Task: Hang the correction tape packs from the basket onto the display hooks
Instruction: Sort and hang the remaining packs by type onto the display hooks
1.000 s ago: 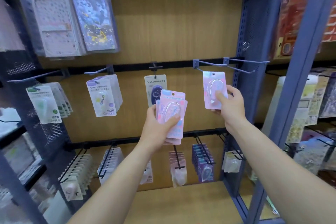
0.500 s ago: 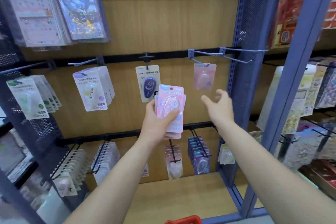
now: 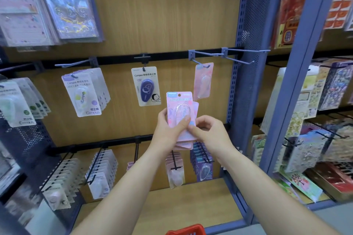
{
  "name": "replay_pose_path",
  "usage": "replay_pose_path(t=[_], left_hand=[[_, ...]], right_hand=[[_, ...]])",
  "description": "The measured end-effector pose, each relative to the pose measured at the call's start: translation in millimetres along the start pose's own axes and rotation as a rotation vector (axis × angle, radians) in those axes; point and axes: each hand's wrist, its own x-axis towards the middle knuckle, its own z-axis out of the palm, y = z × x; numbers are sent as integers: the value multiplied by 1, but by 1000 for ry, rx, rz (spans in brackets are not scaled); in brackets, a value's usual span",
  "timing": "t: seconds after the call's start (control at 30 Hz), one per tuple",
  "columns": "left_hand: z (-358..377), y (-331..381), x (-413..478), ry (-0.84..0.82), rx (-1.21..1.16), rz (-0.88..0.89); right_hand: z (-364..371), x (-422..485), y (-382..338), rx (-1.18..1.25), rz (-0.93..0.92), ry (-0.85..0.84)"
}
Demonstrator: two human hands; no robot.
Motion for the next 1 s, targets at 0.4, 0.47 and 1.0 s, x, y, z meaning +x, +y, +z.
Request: replay_pose_path(t=[0.4, 0.47, 1.0], left_hand=[[1, 13, 9, -3, -32, 38], [0, 16, 10, -7, -84, 17], [-3, 24, 11, 17, -35, 73]], right_hand=[[-23, 21, -20, 225, 20, 177], [-31, 32, -26, 227, 3, 255], [-49, 61, -30, 214, 10, 395]])
